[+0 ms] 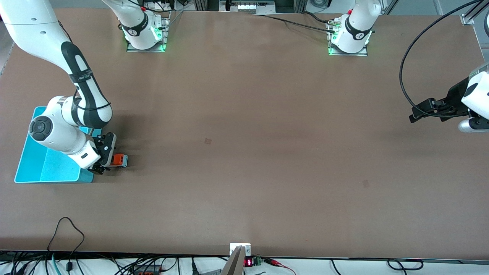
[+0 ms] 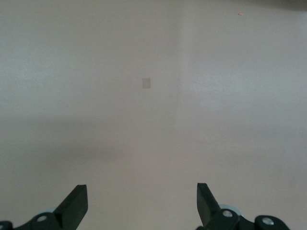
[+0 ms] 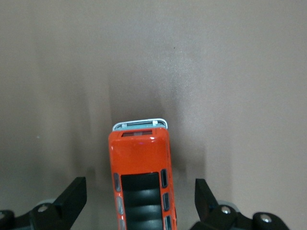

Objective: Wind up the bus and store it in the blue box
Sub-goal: 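Lower the right gripper and grasp the orange bus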

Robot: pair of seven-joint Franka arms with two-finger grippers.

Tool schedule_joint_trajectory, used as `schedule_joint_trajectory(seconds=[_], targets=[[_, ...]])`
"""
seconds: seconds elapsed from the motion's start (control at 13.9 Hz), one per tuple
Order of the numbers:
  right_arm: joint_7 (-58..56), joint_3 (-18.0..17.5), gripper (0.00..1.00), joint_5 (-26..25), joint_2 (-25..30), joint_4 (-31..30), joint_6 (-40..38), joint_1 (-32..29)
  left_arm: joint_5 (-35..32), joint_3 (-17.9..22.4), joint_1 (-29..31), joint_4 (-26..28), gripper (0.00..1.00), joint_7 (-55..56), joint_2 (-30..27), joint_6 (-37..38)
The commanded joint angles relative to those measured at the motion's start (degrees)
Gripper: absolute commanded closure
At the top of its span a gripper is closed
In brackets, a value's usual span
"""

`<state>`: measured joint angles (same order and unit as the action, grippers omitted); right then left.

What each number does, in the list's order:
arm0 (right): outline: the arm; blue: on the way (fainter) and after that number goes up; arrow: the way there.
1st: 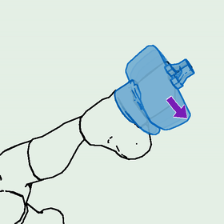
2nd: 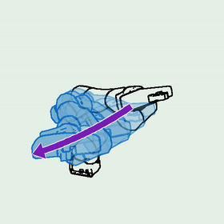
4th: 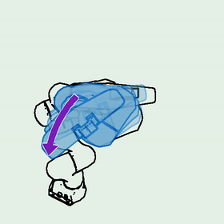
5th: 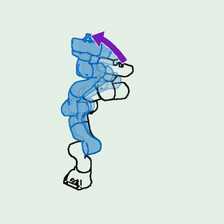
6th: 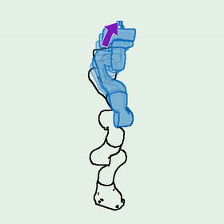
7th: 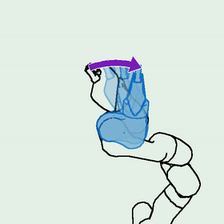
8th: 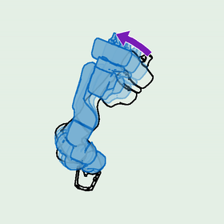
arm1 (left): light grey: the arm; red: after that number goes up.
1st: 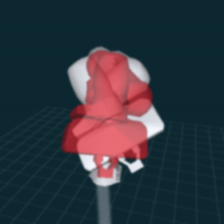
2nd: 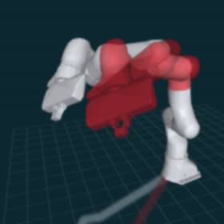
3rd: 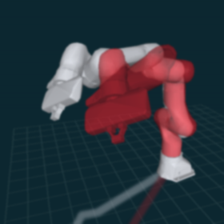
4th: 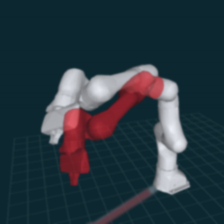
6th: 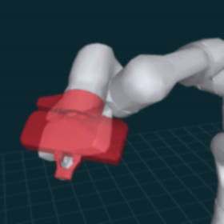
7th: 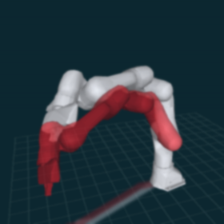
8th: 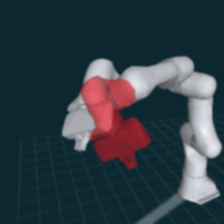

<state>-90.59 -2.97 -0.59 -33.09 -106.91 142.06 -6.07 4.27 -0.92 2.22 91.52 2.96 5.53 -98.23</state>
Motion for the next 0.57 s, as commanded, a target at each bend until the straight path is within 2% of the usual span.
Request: schedule_joint_trajectory(seconds=[0.0,0.07,0.14,0.22,0.29,0.43,0.5], targets=[[-0.8,-1.0,0.0,-0.8,-0.5,-0.7,1.8,-1.0,-1.4,-0.7,0.6,-0.4,0.0,0.3,-1.0,1.4],[-0.7,-1.0,0.11,-0.7,-0.7,-0.6,2.0,-1.0,-1.5,-0.7,0.8,-0.4,0.0,0.1,-1.0,1.3],[-0.7,-0.8,0.48,-0.6,-0.7,-0.7,2.1,-1.0,-1.5,-0.5,0.8,-0.3,0.0,-0.9,-1.0,1.3],[-0.7,-0.7,0.8,-0.6,-0.5,-0.7,2.1,-1.2,-1.5,-0.6,0.9,-0.1,0.0,-1.9,-1.0,1.4],[-0.5,-0.6,0.98,-0.6,-0.5,-0.9,2.3,-2.1,-1.5,-0.5,0.9,0.1,0.0,-2.3,-1.0,1.6],[2.2,-0.7,1.0,0.2,-0.3,-1.1,1.7,-2.3,-1.5,-0.4,1.3,0.1,0.0,-2.8,-1.2,2.9],[7.9,-0.7,1.0,0.4,0.3,-1.5,0.9,-1.9,-1.4,-0.1,1.4,-0.1,0.0,-2.8,-1.5,2.9]])
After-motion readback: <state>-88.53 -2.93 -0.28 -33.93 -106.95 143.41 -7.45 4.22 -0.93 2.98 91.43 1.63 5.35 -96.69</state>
